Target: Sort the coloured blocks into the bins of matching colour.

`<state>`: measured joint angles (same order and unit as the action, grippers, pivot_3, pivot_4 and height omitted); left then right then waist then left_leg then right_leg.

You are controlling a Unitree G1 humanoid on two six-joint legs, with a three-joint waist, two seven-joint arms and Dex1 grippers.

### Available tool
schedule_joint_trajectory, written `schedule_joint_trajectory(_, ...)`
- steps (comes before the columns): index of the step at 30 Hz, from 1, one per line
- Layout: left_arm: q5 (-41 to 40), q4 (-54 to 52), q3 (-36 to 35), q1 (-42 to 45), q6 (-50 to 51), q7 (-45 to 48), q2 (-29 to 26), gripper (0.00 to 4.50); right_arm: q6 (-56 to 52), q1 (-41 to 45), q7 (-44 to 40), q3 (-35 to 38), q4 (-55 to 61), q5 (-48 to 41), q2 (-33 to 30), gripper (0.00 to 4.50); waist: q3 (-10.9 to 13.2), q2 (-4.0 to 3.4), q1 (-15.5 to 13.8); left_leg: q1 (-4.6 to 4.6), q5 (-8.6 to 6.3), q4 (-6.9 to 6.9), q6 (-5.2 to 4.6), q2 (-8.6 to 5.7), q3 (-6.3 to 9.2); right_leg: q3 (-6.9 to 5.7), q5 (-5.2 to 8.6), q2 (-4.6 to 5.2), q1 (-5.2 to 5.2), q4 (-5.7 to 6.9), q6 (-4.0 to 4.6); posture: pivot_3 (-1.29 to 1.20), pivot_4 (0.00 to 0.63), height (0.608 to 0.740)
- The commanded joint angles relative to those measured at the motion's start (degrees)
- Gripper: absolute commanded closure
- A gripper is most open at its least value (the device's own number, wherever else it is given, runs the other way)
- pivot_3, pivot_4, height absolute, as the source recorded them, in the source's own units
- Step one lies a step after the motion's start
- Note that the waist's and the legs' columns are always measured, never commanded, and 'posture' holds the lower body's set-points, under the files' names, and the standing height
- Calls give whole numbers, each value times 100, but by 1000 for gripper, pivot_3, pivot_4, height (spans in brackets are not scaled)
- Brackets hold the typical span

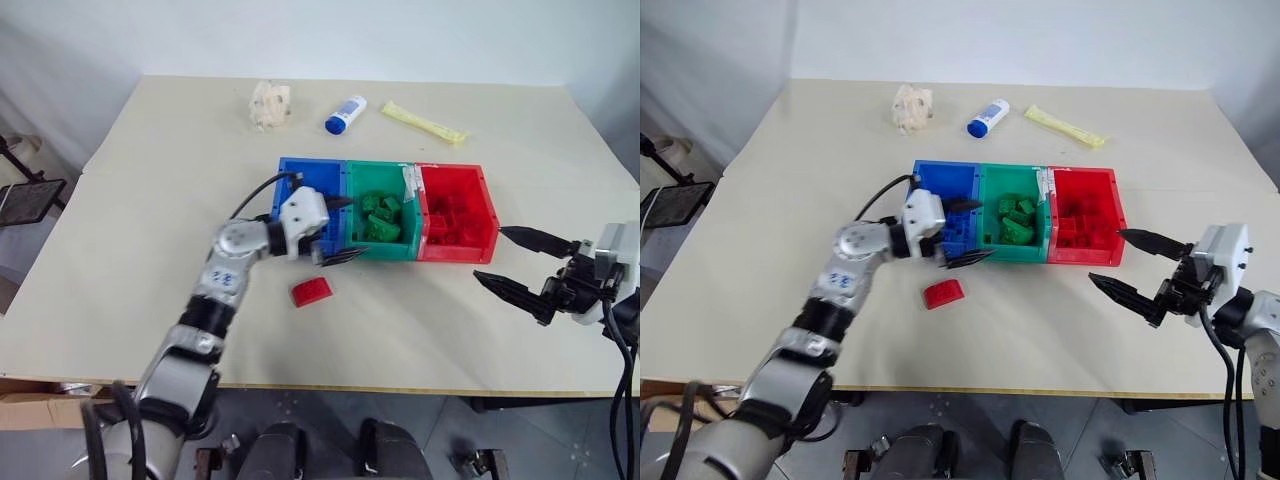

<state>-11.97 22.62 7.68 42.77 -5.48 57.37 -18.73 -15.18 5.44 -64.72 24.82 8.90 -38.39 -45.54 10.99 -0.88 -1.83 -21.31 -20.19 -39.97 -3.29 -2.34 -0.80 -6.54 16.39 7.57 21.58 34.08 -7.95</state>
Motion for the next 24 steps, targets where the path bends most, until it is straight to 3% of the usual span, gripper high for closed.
schedule_joint_trajectory(1,-494,-1009,-196,-340,638,380,-382,20,31,160,-220,0,-142,-45,-162,0,0,0,-33,-1,0,-4,0,-2,9,8,0,2,-5,0,0,0,150,740)
schedule_joint_trajectory(6,-745,-1769,-539,-1674,994,1159,-1687,20,28,400,-853,-235,-539,7,-429,0,-2,-4,60,3,-3,4,5,0,15,23,2,3,-4,-6,3,0,150,740)
schedule_joint_trajectory(11,-940,-1851,-975,-2462,863,1463,-2226,20,153,550,-1500,-407,-897,76,-669,0,-1,-4,28,1,-4,-5,8,5,19,23,4,13,-8,-8,8,0,150,740)
schedule_joint_trajectory(18,-1246,-2138,-1671,-3566,815,1588,-2661,20,212,859,-1881,-663,-1264,230,-752,0,0,-8,83,2,-7,10,13,4,25,26,4,35,-2,-14,9,0,150,740)
schedule_joint_trajectory(24,-1213,-2303,-1621,-3529,905,1402,-2586,20,202,989,-1974,-768,-1320,238,-676,0,0,-9,39,3,-7,5,14,3,25,23,6,42,-3,-8,13,0,150,740)
